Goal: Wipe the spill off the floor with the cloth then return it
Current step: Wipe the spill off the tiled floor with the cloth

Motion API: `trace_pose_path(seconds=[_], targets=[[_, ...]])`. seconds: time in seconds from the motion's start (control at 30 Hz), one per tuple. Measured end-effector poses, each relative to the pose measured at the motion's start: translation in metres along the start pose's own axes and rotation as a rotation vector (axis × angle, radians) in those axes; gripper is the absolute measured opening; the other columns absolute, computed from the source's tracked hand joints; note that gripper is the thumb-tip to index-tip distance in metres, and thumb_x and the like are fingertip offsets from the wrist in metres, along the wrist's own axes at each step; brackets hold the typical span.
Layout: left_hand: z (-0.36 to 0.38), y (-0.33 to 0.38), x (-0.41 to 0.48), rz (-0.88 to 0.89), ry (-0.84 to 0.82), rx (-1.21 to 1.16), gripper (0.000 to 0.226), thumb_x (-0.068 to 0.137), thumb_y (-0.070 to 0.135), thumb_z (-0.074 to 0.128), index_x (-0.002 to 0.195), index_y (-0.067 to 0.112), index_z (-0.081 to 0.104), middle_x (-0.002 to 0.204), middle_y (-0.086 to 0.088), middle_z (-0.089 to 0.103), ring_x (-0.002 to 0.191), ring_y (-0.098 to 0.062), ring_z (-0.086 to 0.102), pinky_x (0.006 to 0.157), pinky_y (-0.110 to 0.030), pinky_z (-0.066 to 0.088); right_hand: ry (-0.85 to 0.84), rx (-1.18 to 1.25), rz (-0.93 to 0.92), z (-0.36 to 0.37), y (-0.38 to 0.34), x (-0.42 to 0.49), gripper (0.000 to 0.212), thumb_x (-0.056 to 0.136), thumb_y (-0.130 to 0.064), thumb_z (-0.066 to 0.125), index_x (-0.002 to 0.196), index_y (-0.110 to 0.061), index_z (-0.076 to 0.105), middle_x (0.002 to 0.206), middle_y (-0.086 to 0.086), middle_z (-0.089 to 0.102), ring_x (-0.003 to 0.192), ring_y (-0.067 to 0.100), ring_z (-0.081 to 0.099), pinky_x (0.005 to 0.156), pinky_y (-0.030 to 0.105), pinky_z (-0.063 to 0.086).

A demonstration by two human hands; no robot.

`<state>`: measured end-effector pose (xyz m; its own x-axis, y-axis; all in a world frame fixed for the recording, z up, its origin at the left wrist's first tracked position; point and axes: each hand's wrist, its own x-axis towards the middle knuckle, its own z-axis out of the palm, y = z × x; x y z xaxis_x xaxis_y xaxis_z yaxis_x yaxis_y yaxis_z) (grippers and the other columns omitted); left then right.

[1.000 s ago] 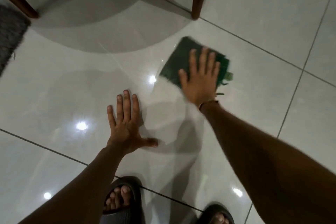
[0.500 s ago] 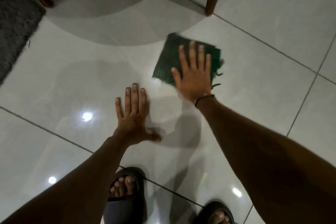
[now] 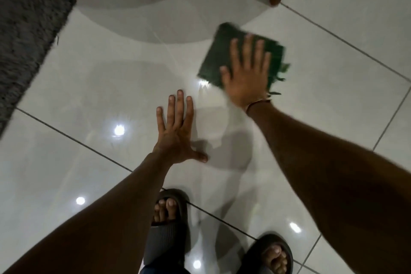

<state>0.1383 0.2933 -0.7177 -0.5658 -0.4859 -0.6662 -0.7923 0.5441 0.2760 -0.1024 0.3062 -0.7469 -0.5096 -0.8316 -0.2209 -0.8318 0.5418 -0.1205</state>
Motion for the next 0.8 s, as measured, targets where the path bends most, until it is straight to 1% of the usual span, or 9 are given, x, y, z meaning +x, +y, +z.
trace_pose_path(seconds=[0.1,0.2,0.33,0.4,0.47,0.53,0.63,0.7,0.8], targets=[[0.0,-0.002,-0.002,0.019,0.032,0.0,0.18,0.047,0.089,0.082,0.168,0.015,-0.029,0.175,-0.009,-0.04,0.162,-0.033,-0.037,0.132,-0.066,-0.012,-0.061,-0.041,-0.367,0.021,-0.011,-0.082,0.074,0.113,-0.058,0.03,0.176,-0.021,0.016,0.183,0.018,0.011,0.17,0.044,0.01,0.136,0.066,0.01],[0.0,-0.005,-0.005,0.036,0.039,0.01,0.179,0.048,0.095,0.076,0.168,0.011,-0.026,0.177,-0.01,-0.036,0.164,-0.033,-0.033,0.133,-0.065,-0.012,-0.111,-0.098,-0.428,0.027,0.068,-0.17,0.076,0.111,-0.062,0.036,0.175,-0.025,0.018,0.183,0.015,0.015,0.17,0.043,0.014,0.134,0.066,0.018],[0.001,-0.007,-0.004,0.03,0.052,0.025,0.182,0.043,0.099,0.072,0.168,0.011,-0.028,0.177,-0.009,-0.037,0.164,-0.033,-0.033,0.132,-0.063,-0.013,-0.159,-0.072,-0.018,0.0,0.165,-0.147,0.085,0.107,-0.068,0.018,0.175,-0.017,0.017,0.182,0.023,0.013,0.167,0.052,0.014,0.132,0.071,0.018],[0.002,-0.006,-0.003,0.03,0.064,0.029,0.183,0.042,0.097,0.075,0.168,0.013,-0.029,0.176,-0.007,-0.039,0.164,-0.031,-0.034,0.132,-0.063,-0.013,-0.057,0.009,0.311,-0.011,0.147,-0.083,0.09,0.103,-0.066,0.019,0.176,-0.014,0.01,0.182,0.025,0.006,0.167,0.054,0.008,0.133,0.071,0.012],[-0.001,-0.001,-0.004,0.036,0.063,0.031,0.184,0.041,0.094,0.078,0.168,0.014,-0.028,0.176,-0.007,-0.038,0.164,-0.031,-0.033,0.133,-0.063,-0.011,-0.007,0.041,0.409,-0.013,0.095,-0.035,0.09,0.1,-0.062,0.022,0.176,-0.014,0.01,0.182,0.026,0.006,0.167,0.054,0.006,0.133,0.072,0.009],[-0.003,0.0,-0.007,0.0,0.072,0.064,0.183,0.042,0.094,0.078,0.168,0.013,-0.027,0.177,-0.009,-0.036,0.165,-0.033,-0.031,0.134,-0.063,-0.007,-0.011,0.026,0.169,0.002,0.042,-0.032,0.086,0.103,-0.059,0.029,0.176,-0.018,0.013,0.182,0.023,0.009,0.167,0.053,0.008,0.134,0.072,0.005],[-0.009,0.01,-0.011,0.002,0.068,0.106,0.182,0.045,0.097,0.075,0.169,0.008,-0.024,0.178,-0.015,-0.032,0.166,-0.036,-0.027,0.135,-0.064,-0.003,-0.068,0.002,-0.252,0.028,0.027,-0.126,0.08,0.108,-0.058,0.039,0.176,-0.023,0.016,0.184,0.017,0.01,0.169,0.047,0.008,0.135,0.07,0.007],[-0.009,0.012,-0.015,0.002,0.056,0.122,0.182,0.046,0.097,0.076,0.169,0.007,-0.023,0.177,-0.016,-0.033,0.165,-0.038,-0.027,0.134,-0.065,-0.003,-0.15,-0.013,-0.269,0.035,0.061,-0.216,0.079,0.11,-0.063,0.034,0.176,-0.027,0.012,0.185,0.014,0.005,0.171,0.043,0.003,0.133,0.07,0.014],[-0.006,0.012,-0.012,-0.015,0.061,0.165,0.182,0.046,0.095,0.077,0.168,0.008,-0.026,0.177,-0.015,-0.035,0.165,-0.037,-0.028,0.134,-0.066,-0.002,-0.278,-0.054,-0.068,0.027,0.145,-0.295,0.081,0.107,-0.071,0.015,0.176,-0.03,0.003,0.184,0.014,-0.002,0.17,0.044,0.0,0.13,0.071,0.022]])
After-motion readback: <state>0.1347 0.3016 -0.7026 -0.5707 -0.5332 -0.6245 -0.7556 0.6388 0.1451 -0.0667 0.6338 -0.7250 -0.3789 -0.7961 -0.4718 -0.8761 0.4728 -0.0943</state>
